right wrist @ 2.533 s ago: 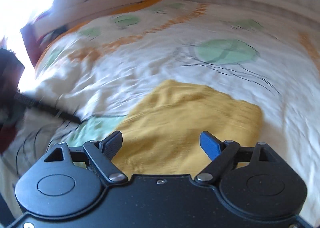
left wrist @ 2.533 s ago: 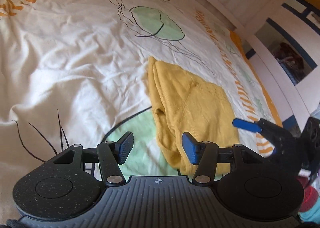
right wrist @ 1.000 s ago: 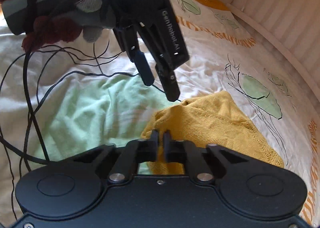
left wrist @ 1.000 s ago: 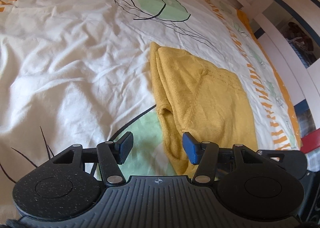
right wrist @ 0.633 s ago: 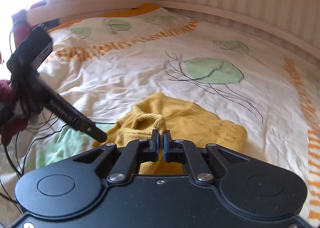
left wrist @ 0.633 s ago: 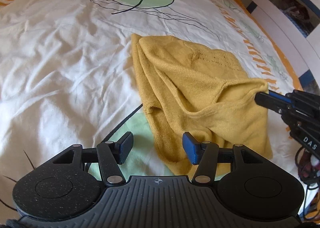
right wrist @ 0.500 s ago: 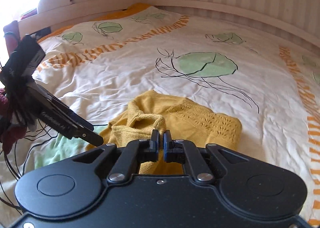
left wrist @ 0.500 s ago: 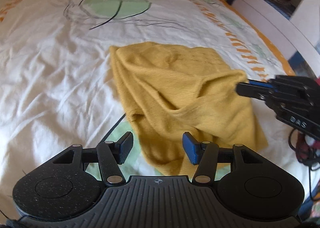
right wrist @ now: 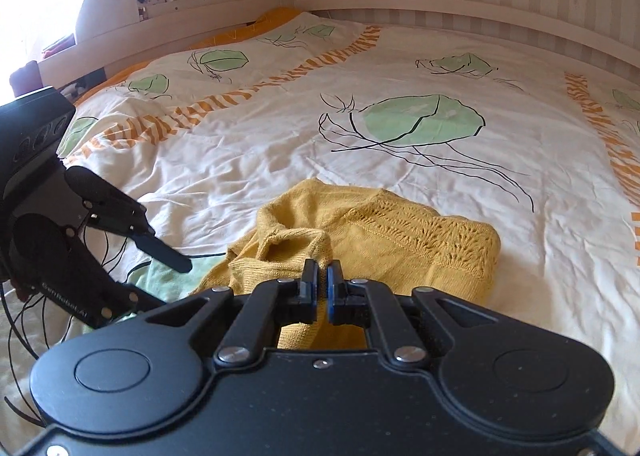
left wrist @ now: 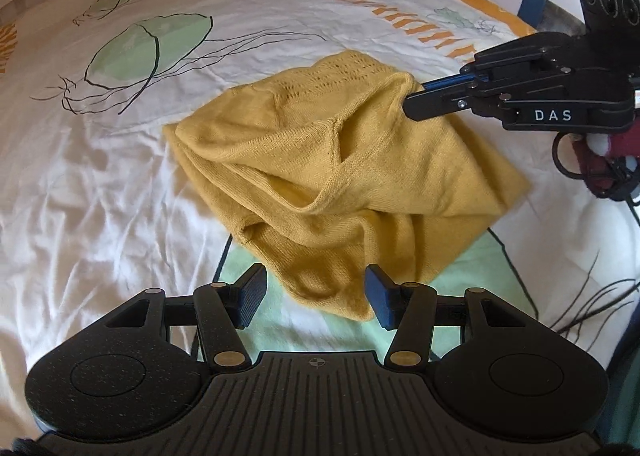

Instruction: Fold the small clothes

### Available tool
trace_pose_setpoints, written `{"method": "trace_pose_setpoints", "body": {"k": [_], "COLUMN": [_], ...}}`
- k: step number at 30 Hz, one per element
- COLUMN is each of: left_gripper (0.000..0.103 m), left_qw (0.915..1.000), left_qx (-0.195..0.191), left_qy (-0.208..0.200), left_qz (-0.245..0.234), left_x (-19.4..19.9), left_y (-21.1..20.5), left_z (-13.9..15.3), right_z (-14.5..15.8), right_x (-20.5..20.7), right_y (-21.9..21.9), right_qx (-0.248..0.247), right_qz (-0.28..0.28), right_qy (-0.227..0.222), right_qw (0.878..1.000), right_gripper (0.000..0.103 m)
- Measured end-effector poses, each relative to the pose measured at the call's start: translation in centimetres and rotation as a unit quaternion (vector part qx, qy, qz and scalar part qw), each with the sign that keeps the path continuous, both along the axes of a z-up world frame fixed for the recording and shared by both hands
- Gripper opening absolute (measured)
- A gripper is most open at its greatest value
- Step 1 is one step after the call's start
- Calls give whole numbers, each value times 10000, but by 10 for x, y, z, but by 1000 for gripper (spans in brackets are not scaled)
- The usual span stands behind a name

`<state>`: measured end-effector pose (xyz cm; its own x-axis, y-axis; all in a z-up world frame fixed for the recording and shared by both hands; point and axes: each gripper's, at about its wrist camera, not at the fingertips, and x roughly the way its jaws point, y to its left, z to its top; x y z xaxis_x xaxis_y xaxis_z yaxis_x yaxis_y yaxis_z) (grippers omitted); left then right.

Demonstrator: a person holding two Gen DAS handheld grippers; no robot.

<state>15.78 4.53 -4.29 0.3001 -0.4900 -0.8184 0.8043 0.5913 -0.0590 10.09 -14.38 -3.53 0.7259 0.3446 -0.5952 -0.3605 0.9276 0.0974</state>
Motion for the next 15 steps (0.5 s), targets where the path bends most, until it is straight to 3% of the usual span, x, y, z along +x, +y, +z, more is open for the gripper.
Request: {"method": "trace_pose_setpoints", "body": {"k": [4,7,11,15], "left_gripper": [52,51,51,52], "left_qw": [9967,9903,9784,9682], "left_qx": [520,606,680,359], "left_qy": [-205,-246,381,801], "left_qz": [-584,-1226,-1916,-2344], "left_x": [-7,-16,-13,-10], "left_y": [-18,-28,-32,-22], "left_z": [-6,-9,-21,-20], "right_z": [-1,-2,-2,-1], "right_x": [0,1,2,2], "right_y": [-2,-3,-4,-4], "right_qx": [34,62,91,116], "right_qz": [-5,-17,-14,-4], "right_qy": [27,60,93,102], "right_qw": [10000,10000,9999,9999], "right_gripper": [10,10,10,10]}}
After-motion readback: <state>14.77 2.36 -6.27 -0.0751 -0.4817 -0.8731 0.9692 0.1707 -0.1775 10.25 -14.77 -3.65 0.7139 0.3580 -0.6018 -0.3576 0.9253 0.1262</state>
